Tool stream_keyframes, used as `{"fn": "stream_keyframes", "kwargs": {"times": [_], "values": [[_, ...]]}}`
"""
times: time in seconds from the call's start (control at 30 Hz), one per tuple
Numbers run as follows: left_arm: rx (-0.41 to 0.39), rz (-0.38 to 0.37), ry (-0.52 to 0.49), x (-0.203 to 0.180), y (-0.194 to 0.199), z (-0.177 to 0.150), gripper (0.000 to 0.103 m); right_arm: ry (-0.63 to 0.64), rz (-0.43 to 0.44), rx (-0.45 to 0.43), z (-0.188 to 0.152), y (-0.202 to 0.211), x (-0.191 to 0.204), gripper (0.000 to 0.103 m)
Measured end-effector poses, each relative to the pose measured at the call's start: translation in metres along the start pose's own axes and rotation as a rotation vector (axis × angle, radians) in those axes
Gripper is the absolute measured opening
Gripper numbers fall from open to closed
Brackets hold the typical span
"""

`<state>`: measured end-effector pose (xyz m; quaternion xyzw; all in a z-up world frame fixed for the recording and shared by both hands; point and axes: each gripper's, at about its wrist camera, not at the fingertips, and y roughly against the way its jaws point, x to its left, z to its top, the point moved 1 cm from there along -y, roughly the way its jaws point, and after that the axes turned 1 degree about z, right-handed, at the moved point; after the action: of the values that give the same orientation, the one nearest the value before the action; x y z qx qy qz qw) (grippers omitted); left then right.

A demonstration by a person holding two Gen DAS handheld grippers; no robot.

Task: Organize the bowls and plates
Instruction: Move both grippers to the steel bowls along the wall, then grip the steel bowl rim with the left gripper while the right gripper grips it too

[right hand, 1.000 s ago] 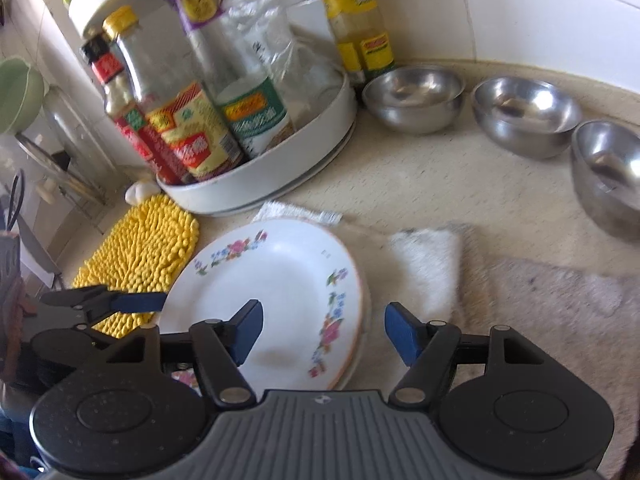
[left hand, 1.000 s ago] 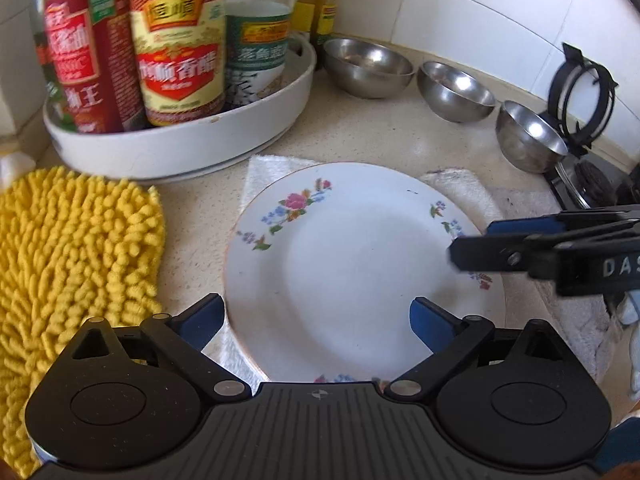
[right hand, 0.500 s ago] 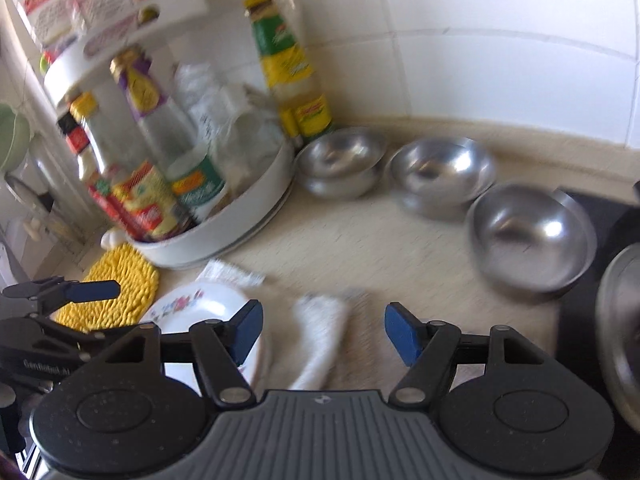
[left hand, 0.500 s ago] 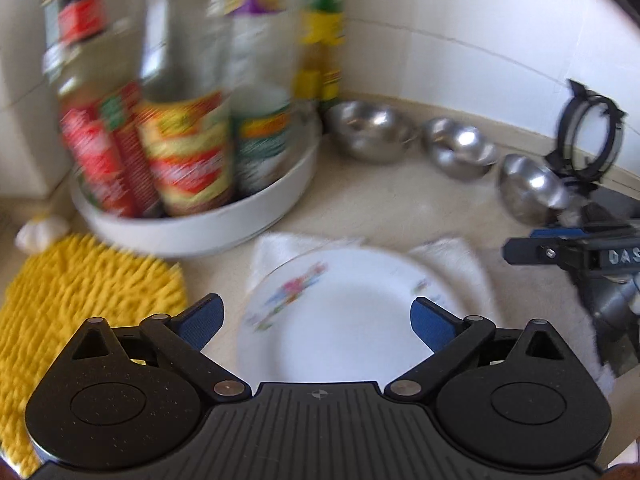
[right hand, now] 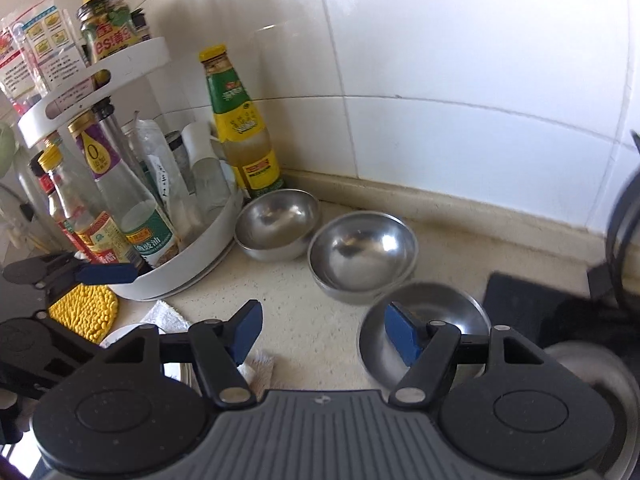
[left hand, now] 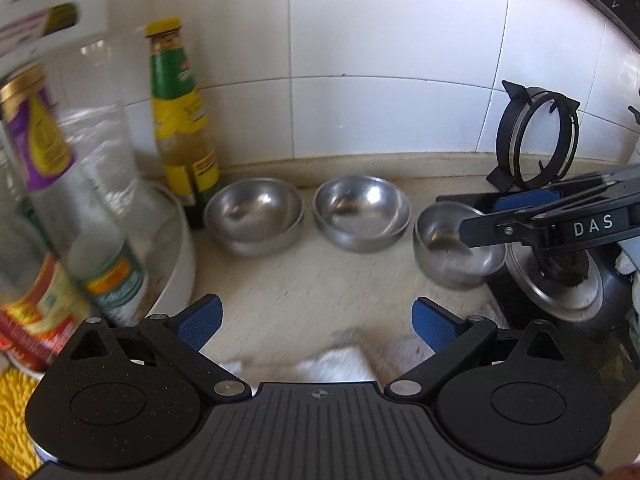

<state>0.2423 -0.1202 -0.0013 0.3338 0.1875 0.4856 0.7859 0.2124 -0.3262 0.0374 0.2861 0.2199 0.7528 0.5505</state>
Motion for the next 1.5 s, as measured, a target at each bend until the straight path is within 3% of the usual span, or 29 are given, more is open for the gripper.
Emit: {"fn": "stream_keyframes", "kwargs": {"times": [0.13, 0.3, 0.63, 1.07, 1.17, 1.3, 1.5], "values": [[0.021, 0.002, 0.05, -0.003, -0.013, 0.013, 0.102, 0.034, 0.016, -0.002, 0.013, -0.009, -0.009, 0.072], [0.034, 0.016, 0.037, -0.008, -0.031, 0.026, 0.102, 0.043, 0.048, 0.016, 0.023, -0.028, -0.019, 0.072], [0.076, 0.058, 0.102, 0.019, -0.065, 0.036, 0.102, 0.052, 0.1, 0.046, 0.035, -0.069, -0.019, 0.072], [0.084, 0.011, 0.145, 0.009, -0.098, 0.05, 0.1, 0.013, 0.063, 0.081, 0.053, -0.1, -0.053, 0.072], [0.1, 0.004, 0.158, 0.003, -0.109, 0.052, 0.096, -0.012, 0.053, 0.104, 0.051, -0.114, -0.061, 0.072], [0.142, -0.041, 0.186, -0.001, -0.127, 0.053, 0.084, -0.062, 0.059, 0.134, 0.047, -0.128, -0.072, 0.071], [0.177, -0.056, 0.202, -0.005, -0.146, 0.055, 0.071, -0.106, 0.073, 0.175, 0.045, -0.144, -0.083, 0.061]]}}
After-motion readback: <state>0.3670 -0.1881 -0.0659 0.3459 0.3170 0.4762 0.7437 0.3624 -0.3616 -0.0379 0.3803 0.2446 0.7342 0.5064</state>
